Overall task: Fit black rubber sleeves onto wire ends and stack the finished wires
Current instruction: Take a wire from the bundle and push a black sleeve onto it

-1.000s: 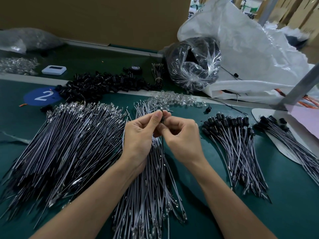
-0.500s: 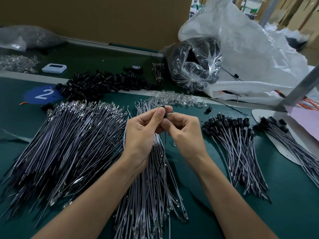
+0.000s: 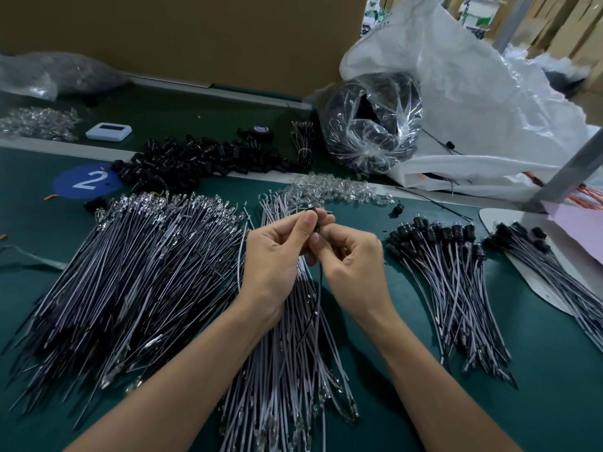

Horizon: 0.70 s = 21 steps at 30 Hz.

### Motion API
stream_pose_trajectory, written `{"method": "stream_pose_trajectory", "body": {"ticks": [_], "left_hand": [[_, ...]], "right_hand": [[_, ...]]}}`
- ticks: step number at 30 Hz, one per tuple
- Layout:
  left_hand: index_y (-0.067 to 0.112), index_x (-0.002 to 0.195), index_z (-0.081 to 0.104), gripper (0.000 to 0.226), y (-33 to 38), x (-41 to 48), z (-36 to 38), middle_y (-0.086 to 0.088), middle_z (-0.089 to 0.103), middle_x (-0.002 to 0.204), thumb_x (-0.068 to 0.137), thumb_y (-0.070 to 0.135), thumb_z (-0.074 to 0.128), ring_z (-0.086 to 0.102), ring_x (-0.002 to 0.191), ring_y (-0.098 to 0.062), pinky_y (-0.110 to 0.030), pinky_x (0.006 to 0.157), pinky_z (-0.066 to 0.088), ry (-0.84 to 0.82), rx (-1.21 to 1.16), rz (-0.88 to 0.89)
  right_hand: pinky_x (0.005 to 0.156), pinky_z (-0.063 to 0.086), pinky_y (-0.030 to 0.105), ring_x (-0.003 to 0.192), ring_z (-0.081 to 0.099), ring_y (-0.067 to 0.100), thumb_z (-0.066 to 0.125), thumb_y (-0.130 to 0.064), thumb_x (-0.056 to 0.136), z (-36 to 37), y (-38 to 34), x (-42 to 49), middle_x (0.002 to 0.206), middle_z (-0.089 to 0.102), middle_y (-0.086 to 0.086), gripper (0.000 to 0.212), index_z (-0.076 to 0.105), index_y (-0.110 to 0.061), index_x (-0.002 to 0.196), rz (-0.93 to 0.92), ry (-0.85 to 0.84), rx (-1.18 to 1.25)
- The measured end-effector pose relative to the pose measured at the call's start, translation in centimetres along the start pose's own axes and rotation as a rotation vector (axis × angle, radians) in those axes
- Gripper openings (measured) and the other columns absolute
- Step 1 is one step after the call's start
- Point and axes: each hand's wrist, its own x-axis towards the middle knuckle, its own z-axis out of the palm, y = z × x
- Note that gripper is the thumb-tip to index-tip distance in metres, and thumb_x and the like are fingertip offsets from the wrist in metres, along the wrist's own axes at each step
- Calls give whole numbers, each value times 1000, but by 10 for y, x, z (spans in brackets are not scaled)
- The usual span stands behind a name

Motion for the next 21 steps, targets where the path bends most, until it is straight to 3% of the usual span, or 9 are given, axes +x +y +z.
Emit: {"method": "stream_pose_trajectory", "body": {"ticks": [3, 6, 9, 11, 14, 15, 18, 21], "left_hand": [[14, 91, 76, 18, 3, -1, 1, -6, 77, 92, 83, 25, 63, 73, 87, -19, -34, 78, 59, -12, 74, 46], [11, 89, 75, 13, 6, 1, -1, -7, 77, 88, 90, 13, 62, 74, 83, -21, -31, 76, 61, 26, 105, 85], [11, 88, 75, 13, 6, 1, -3, -8, 77, 86, 90, 12, 62, 74, 81, -20, -27, 72, 60, 42, 98, 73], [10, 90, 75, 16, 7, -1, -3, -9, 77, 88, 87, 20, 63, 73, 80, -21, -31, 71, 60, 26, 53, 30], [10, 96, 73, 24, 10, 2, -6, -13, 76, 93, 84, 28, 60, 73, 90, -28, -42, 84, 59, 43, 19, 9], [10, 97, 72, 25, 13, 4, -8, -13, 76, 92, 84, 29, 59, 73, 89, -28, -41, 83, 59, 67, 2, 12], [9, 97, 68, 20, 20, 11, -17, -8, 75, 81, 94, 25, 56, 72, 67, -19, -26, 59, 58, 162, -39, -26], [5, 95, 62, 20, 21, 15, -23, -6, 72, 72, 96, 24, 58, 59, 47, -11, -19, 44, 48, 216, 7, -133]], "right_hand": [[46, 40, 44, 52, 51, 35, 65, -6, 91, -4, -1, 2, 58, 60, 19, 28, 64, 3, 64, 1, -17, -36], [45, 36, 31, 47, 45, 15, 65, -6, 90, -11, -3, 4, 56, 61, 8, 23, 67, -4, 67, -26, -17, -87], [48, 40, 38, 50, 50, 26, 64, -5, 91, -11, -4, 5, 59, 62, 12, 21, 69, -4, 70, -30, -83, -98], [49, 42, 36, 51, 52, 25, 64, -6, 92, -9, -4, 6, 61, 64, 13, 21, 69, -3, 72, -31, -115, -76], [54, 46, 40, 58, 57, 30, 59, -15, 97, -15, -3, 12, 69, 70, 8, 22, 75, -8, 84, 32, -129, -63], [57, 50, 37, 61, 61, 24, 57, -17, 98, -20, 0, 14, 73, 72, 2, 21, 76, -11, 89, 54, -106, -93], [64, 40, 5, 68, 56, -9, 59, -9, 96, -40, 11, 20, 87, 70, -9, 20, 75, -18, 103, 100, -117, -310], [72, 37, 8, 68, 51, -3, 67, -13, 91, -48, 21, 21, 90, 58, -11, 26, 72, -26, 114, 179, -319, -517]]}}
